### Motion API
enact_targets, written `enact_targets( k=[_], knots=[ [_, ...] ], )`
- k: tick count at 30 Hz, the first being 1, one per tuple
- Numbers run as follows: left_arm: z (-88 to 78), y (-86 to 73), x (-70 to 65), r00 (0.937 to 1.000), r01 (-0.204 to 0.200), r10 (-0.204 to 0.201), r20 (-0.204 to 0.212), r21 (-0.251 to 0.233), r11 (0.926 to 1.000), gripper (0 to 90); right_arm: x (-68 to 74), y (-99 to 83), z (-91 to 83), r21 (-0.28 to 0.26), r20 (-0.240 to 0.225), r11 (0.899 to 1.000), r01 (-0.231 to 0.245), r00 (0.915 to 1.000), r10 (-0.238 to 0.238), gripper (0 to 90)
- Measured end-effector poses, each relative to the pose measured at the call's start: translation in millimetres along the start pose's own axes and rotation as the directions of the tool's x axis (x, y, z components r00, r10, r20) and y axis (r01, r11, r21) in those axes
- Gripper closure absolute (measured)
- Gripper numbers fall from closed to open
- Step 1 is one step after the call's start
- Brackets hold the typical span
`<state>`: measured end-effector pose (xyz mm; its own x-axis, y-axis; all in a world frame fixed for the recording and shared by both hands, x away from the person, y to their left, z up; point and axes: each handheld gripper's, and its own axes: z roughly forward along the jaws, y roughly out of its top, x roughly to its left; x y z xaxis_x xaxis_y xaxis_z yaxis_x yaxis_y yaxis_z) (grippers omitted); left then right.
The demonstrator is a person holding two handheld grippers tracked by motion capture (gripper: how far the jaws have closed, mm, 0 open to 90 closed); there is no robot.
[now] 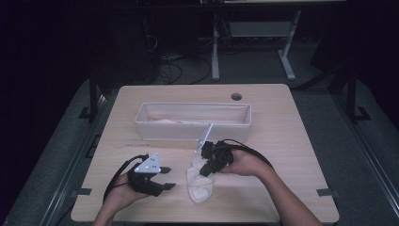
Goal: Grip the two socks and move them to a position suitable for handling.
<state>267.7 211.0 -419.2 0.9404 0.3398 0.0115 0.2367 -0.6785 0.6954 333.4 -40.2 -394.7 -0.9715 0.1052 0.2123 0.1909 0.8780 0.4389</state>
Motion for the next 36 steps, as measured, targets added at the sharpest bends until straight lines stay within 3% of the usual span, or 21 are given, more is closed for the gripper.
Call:
enact_targets(
  k=[4, 9, 14, 23, 29, 32, 36],
  knots=[
    [0.7, 0.3, -0.8, 1.0, 0.002, -0.002, 0.002, 0.0, 1.0, 44.0, 5.1, -1.7, 0.9, -0.009, -0.009, 1.0, 0.009, 0.9999, -0.009, 86.6],
    [1.8, 0.9, -1.3, 1.0, -0.004, 0.004, 0.003, 0.002, 1.0, 44.0, 8.3, -6.0, 5.5, 0.01, -0.056, 1.0, 0.005, 0.9984, -0.005, 84.9],
    [2.8, 1.1, -1.3, 1.0, -0.005, 0.005, 0.004, 0.005, 1.0, 44.0, 14.5, -6.8, 13.6, 0.045, -0.103, 0.999, 0.027, 0.9944, -0.022, 84.9],
    [2.7, 1.0, -1.7, 1.0, -0.006, 0.006, 0.003, 0.004, 1.0, 43.9, 22.3, -6.0, 28.5, 0.054, -0.173, 0.997, 0.046, 0.9843, -0.036, 81.4],
    [3.5, 1.5, -2.2, 1.0, -0.006, 0.006, 0.005, 0.006, 1.0, 44.0, 19.5, -8.6, 14.2, -0.01, -0.136, 0.999, 0.036, 0.99, -0.037, 81.3],
    [3.9, 1.8, -2.2, 0.9999, -0.008, 0.008, 0.007, 0.009, 0.9999, 44.0, 18.9, -10.6, 12.8, 0.001, -0.103, 0.999, 0.042, 0.9938, -0.042, 82.3],
    [4.1, 1.9, -2.1, 0.9999, -0.009, 0.009, 0.008, 0.011, 0.9999, 44.0, 22.0, -10.0, 21.0, 0.024, -0.078, 0.997, 0.072, 0.9945, -0.07, 74.0]
  ],
)
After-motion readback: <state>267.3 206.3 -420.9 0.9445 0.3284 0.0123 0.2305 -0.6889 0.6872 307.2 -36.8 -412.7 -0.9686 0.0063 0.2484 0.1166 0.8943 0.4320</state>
